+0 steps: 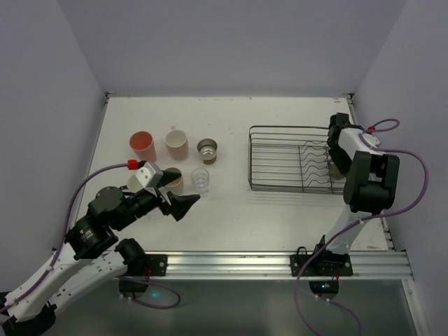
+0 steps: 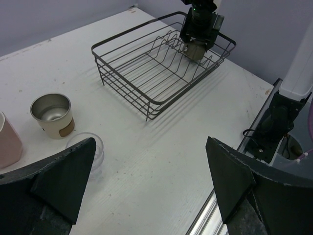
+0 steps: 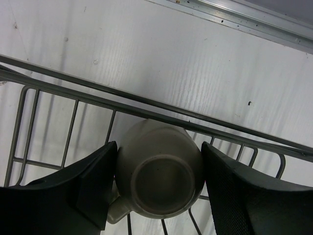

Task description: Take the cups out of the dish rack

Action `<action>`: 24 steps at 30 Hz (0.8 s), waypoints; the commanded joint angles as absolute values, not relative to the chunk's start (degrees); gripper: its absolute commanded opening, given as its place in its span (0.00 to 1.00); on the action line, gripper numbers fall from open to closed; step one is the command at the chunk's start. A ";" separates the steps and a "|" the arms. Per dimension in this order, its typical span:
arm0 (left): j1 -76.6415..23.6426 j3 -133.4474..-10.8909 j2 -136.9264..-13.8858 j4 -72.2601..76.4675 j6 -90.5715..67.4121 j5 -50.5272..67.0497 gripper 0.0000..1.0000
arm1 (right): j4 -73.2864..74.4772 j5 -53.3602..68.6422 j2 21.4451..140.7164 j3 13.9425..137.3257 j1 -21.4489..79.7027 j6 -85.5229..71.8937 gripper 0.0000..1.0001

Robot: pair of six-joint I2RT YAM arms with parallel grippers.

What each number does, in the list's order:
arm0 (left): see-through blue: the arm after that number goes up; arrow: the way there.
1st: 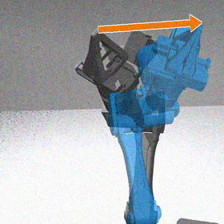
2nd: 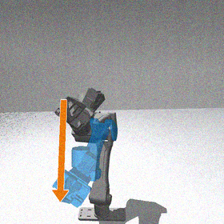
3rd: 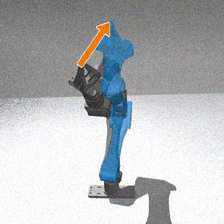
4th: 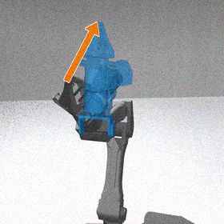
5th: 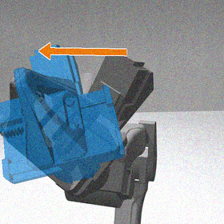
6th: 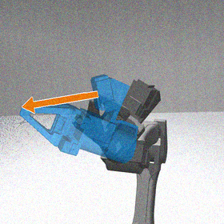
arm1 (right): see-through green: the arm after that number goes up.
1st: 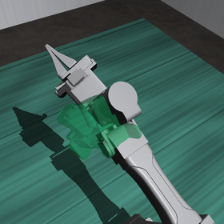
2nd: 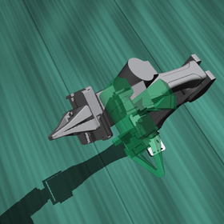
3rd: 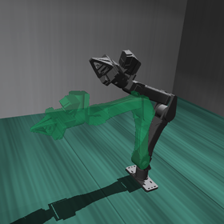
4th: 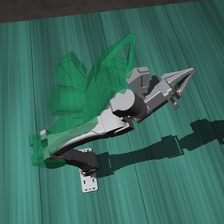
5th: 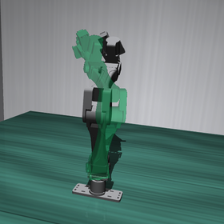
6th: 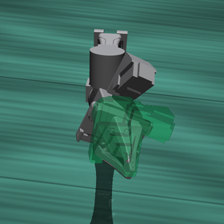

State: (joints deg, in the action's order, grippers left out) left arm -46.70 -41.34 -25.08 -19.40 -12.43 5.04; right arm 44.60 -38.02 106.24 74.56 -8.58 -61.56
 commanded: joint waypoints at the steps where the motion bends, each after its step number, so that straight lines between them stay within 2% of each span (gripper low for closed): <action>1: -47.29 -41.31 -25.05 -18.63 -12.22 4.13 0.99 | 46.85 -37.88 106.27 75.85 -8.35 -59.77 0.58; 3: -47.29 -41.22 -25.22 -18.46 -12.22 4.13 0.99 | 45.89 -37.62 105.39 76.11 -8.35 -58.11 0.49; 7: -47.29 -41.13 -25.84 -18.28 -12.22 4.13 1.00 | 44.21 -37.00 101.96 76.99 -8.35 -55.03 0.41; 20: -46.23 -41.13 -29.62 -18.02 -12.39 4.83 1.00 | 37.53 -33.67 91.76 76.12 -8.26 -47.29 0.39; 24: -45.70 -41.22 -31.20 -17.84 -12.39 5.10 1.00 | 33.23 -30.68 86.50 72.44 -8.26 -45.79 0.38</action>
State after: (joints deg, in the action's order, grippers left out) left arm -46.28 -41.34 -30.22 -19.38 -12.43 4.49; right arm 38.11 -32.51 91.68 73.97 -8.40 -47.68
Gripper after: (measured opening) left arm 0.996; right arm 0.682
